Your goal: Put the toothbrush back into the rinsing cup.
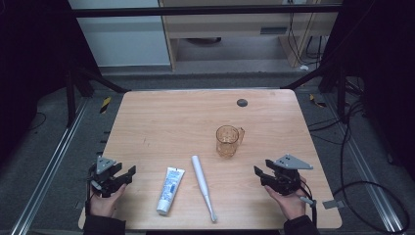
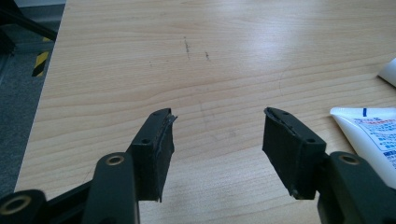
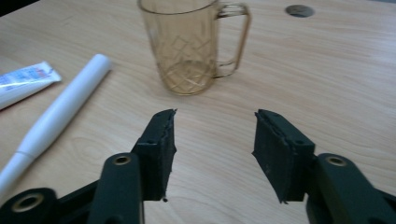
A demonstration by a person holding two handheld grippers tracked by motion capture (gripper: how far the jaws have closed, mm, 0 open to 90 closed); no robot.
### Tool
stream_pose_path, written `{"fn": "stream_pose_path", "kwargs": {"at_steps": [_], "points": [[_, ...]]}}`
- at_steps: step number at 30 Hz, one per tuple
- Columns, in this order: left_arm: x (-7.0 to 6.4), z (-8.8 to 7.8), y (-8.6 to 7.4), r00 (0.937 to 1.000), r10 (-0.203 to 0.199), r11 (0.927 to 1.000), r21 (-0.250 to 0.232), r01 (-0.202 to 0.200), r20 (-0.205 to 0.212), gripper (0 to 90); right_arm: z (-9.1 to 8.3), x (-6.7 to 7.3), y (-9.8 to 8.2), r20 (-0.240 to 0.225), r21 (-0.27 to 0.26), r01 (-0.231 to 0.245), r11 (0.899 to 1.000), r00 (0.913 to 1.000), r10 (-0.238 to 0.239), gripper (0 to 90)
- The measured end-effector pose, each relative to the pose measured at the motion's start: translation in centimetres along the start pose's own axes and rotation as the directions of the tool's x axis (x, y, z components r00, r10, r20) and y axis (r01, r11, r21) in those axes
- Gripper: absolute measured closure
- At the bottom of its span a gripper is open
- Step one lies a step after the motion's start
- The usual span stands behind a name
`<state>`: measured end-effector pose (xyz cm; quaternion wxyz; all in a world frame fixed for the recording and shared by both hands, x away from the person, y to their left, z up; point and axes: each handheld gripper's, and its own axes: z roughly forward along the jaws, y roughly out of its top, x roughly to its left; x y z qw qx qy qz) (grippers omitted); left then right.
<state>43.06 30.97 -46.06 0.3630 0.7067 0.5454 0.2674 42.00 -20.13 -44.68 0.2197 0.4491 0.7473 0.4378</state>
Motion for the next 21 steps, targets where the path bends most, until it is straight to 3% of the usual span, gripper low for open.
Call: {"fn": "stream_pose_path", "kwargs": {"at_steps": [7, 13, 21], "points": [[0.0, 0.2, 0.1, 0.9999, 0.007, 1.0000, 0.007, -0.007, -0.008, 47.2, 1.2, 2.0, 0.0, -0.098, 0.043, 0.041, 0.998, 0.9945, -0.037, 58.3], [-0.1, 0.4, 0.2, 0.9998, 0.017, 0.9998, 0.012, -0.016, -0.008, 49.9, 2.2, 3.5, 0.0, -0.142, 0.077, 0.067, 0.995, 0.9883, -0.055, 63.7], [-0.2, 0.5, 0.2, 0.9996, 0.027, 0.9995, 0.014, -0.027, -0.005, 51.8, 3.5, 5.7, 0.0, -0.212, 0.100, 0.120, 0.988, 0.9723, -0.097, 72.2]]}}
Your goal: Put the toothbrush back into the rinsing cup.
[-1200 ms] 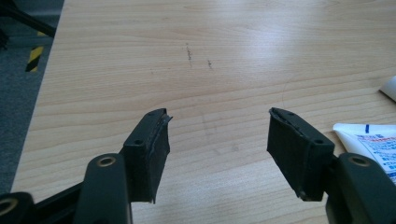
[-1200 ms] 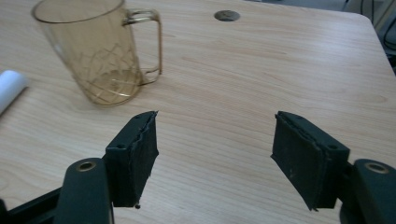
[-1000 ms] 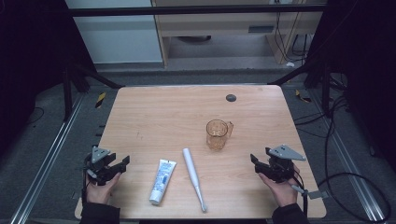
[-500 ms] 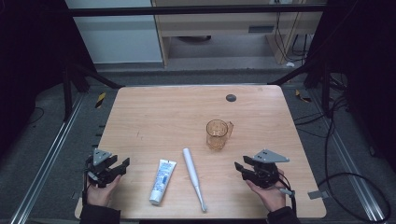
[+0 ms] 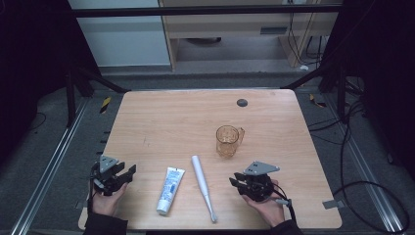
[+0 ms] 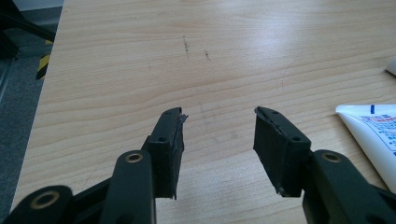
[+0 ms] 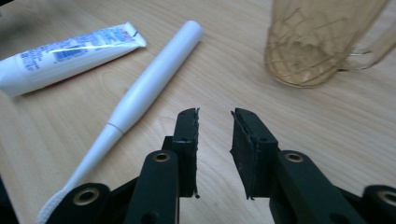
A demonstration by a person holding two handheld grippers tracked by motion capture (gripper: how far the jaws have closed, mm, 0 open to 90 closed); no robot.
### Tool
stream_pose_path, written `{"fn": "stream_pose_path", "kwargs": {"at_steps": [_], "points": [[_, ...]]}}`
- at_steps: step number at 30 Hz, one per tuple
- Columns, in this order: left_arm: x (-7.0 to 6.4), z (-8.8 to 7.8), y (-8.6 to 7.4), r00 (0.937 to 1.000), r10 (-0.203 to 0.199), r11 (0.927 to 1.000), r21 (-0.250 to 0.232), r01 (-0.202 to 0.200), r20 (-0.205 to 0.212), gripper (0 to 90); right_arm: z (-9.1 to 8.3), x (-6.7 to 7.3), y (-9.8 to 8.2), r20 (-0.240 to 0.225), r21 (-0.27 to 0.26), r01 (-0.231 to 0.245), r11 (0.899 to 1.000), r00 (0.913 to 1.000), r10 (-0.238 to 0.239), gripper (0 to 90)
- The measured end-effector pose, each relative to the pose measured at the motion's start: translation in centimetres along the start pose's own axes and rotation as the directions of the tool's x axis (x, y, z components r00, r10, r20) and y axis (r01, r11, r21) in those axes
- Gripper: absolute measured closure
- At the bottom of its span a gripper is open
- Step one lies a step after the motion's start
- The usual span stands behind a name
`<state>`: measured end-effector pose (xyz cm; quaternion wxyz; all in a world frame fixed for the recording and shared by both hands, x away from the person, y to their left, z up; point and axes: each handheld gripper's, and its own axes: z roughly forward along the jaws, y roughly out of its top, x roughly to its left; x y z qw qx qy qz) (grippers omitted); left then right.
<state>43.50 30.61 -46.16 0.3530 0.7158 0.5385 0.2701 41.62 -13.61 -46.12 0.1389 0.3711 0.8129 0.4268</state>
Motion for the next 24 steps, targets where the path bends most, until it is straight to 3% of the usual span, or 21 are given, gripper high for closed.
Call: {"fn": "stream_pose_path", "kwargs": {"at_steps": [12, 24], "points": [[-0.2, 0.2, 0.1, 0.9998, 0.021, 0.9998, 0.006, -0.021, 0.000, 54.1, 2.8, 2.8, -0.2, -0.085, 0.071, 0.049, 0.996, 0.9955, -0.042, 79.3], [-0.4, 0.5, 0.0, 0.9992, 0.038, 0.9989, 0.027, -0.038, 0.016, 54.9, 4.4, 4.1, -0.4, -0.133, 0.114, 0.082, 0.990, 0.9889, -0.067, 84.7]]}}
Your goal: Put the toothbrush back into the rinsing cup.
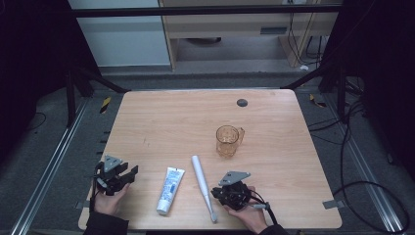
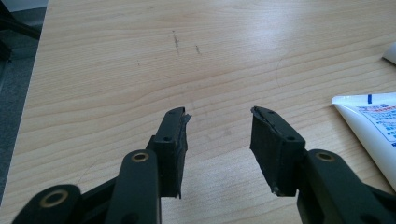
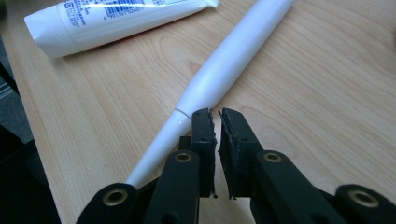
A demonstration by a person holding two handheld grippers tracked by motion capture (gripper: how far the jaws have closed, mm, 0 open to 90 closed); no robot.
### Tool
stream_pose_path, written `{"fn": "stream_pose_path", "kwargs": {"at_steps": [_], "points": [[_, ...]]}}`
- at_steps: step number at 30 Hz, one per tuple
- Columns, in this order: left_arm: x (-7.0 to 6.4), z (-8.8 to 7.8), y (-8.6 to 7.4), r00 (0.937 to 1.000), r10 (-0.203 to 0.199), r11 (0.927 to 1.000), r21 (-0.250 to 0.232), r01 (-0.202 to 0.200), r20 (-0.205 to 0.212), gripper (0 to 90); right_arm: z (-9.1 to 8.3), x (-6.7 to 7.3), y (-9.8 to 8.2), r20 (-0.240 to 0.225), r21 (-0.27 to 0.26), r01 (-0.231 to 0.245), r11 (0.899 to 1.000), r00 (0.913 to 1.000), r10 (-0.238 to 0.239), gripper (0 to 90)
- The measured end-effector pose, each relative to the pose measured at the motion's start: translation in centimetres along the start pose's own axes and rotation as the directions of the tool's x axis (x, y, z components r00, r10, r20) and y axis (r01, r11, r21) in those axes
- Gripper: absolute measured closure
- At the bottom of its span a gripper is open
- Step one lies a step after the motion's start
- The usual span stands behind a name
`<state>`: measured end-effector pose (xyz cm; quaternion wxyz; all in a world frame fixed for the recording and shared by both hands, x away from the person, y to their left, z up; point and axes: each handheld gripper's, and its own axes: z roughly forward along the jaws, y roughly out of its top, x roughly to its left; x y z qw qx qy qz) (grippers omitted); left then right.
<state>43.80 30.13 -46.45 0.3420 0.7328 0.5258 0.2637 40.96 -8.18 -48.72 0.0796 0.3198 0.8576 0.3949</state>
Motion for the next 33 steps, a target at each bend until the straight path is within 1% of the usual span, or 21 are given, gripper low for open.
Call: {"fn": "stream_pose_path", "kwargs": {"at_steps": [2, 6, 10, 12, 33], "points": [[0.0, 0.0, 0.0, 1.0000, 0.000, 1.0000, 0.002, 0.000, -0.001, 54.8, 0.1, 0.1, 0.0, -0.012, 0.006, 0.003, 1.000, 0.9999, -0.003, 85.7], [0.0, 0.0, 0.0, 1.0000, -0.001, 1.0000, 0.000, 0.001, -0.003, 54.8, 0.5, 0.5, 0.0, -0.022, 0.019, 0.004, 1.000, 0.9997, -0.004, 87.4], [0.0, 0.0, 0.0, 1.0000, 0.001, 1.0000, 0.002, -0.001, -0.004, 54.8, 0.9, 0.7, -0.1, -0.033, 0.030, 0.016, 0.999, 0.9993, -0.015, 88.6], [0.0, 0.0, 0.0, 1.0000, 0.002, 1.0000, 0.001, -0.002, -0.006, 54.8, 1.0, 0.8, -0.1, -0.035, 0.038, 0.013, 0.999, 0.9993, -0.012, 89.0], [0.1, 0.0, 0.0, 1.0000, 0.002, 1.0000, 0.002, -0.002, -0.008, 54.9, 2.0, 1.8, -0.1, -0.082, 0.048, 0.034, 0.998, 0.9962, -0.030, 89.3]]}}
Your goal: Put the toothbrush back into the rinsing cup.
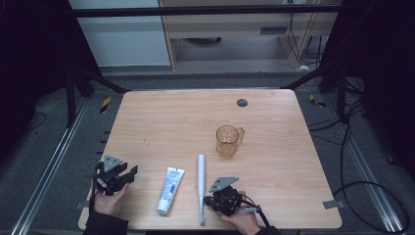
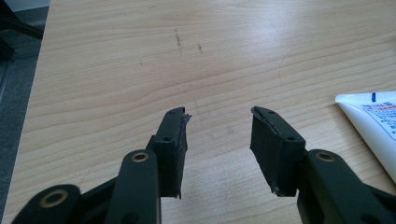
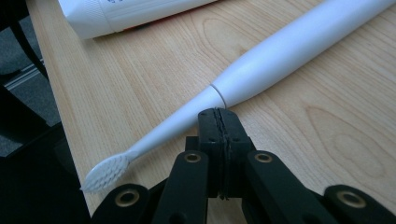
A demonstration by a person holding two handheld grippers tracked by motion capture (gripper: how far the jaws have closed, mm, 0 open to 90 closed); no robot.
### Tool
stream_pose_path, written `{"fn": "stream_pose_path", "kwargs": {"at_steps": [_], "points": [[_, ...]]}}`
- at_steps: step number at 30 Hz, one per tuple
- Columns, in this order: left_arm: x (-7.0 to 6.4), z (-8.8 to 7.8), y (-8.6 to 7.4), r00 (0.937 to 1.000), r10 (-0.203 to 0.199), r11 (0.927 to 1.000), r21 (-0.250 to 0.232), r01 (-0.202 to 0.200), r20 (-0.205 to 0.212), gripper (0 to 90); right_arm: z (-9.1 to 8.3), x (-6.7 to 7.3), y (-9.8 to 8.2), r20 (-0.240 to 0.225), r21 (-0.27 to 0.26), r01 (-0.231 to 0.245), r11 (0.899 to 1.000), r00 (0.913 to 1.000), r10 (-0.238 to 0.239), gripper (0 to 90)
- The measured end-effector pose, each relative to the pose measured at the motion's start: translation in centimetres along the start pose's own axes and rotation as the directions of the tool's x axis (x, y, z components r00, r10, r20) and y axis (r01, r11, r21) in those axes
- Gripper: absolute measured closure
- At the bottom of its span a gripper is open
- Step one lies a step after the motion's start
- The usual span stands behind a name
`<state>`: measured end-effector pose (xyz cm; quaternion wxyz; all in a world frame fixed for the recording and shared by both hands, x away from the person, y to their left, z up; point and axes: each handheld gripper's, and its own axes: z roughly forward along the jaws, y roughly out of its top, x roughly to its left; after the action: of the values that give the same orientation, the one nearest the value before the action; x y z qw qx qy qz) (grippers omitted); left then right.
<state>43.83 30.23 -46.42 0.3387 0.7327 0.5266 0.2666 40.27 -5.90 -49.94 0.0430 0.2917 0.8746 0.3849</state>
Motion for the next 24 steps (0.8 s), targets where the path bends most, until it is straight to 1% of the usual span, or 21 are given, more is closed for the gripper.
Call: {"fn": "stream_pose_path", "kwargs": {"at_steps": [3, 5, 7, 11, 12, 14, 17, 19, 24], "points": [[0.0, 0.0, 0.0, 1.0000, 0.001, 1.0000, 0.001, -0.001, 0.000, 54.9, 0.1, 0.2, 0.1, -0.006, 0.000, -0.007, 1.000, 1.0000, 0.007, 89.3], [0.0, 0.0, 0.0, 1.0000, 0.000, 1.0000, 0.000, 0.000, 0.000, 54.9, 0.2, 0.2, 0.1, -0.008, 0.001, 0.002, 1.000, 1.0000, -0.002, 89.2], [0.0, 0.0, 0.0, 1.0000, 0.000, 1.0000, 0.000, 0.000, 0.000, 54.9, 0.3, 0.2, 0.1, -0.012, -0.001, 0.002, 1.000, 0.9999, -0.002, 89.2], [0.0, 0.0, 0.0, 1.0000, -0.001, 1.0000, 0.001, 0.001, -0.001, 54.9, -0.1, -0.1, 0.3, -0.008, -0.010, -0.010, 1.000, 0.9999, 0.010, 89.0], [0.0, 0.0, 0.0, 1.0000, -0.001, 1.0000, 0.001, 0.001, -0.002, 54.9, -0.3, -0.3, 0.3, -0.003, -0.018, -0.009, 1.000, 1.0000, 0.009, 89.0], [0.1, 0.0, 0.0, 1.0000, -0.005, 1.0000, 0.000, 0.005, -0.002, 54.9, -0.9, -0.7, 0.6, 0.008, -0.040, -0.022, 0.999, 0.9997, 0.022, 89.1], [0.0, 0.0, 0.0, 1.0000, -0.004, 1.0000, 0.000, 0.004, -0.003, 54.9, -1.7, -1.5, 1.3, 0.023, -0.087, -0.054, 0.995, 0.9982, 0.056, 89.7], [0.0, 0.0, 0.0, 1.0000, -0.003, 1.0000, -0.002, 0.003, -0.003, 55.2, -2.2, -2.0, 1.8, 0.038, -0.110, -0.062, 0.992, 0.9971, 0.066, 89.9], [-0.1, 0.1, 0.0, 1.0000, 0.003, 1.0000, 0.002, -0.003, -0.003, 56.0, -2.4, -3.0, 2.7, 0.082, -0.137, -0.075, 0.988, 0.9928, 0.087, 90.0]]}}
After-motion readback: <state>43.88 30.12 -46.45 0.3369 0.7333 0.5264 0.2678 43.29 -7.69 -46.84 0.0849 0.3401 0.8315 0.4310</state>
